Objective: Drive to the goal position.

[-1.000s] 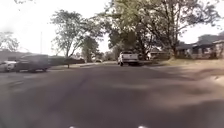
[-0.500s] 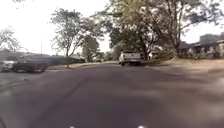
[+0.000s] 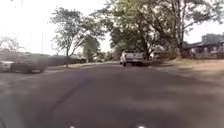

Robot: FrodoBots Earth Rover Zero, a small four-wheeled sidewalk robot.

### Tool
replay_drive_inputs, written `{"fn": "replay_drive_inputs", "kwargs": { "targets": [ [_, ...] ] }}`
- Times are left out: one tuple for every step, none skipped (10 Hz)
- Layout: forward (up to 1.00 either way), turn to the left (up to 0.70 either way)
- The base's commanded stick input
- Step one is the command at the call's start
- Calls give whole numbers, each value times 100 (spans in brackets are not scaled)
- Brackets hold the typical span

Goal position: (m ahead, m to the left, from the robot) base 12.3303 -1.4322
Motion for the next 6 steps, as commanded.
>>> {"fn": "replay_drive_inputs", "kwargs": {
  "targets": [
    [100, -1],
    [100, -1],
    [100, -1],
    [100, -1],
    [100, -1],
    [100, -1]
  ]
}}
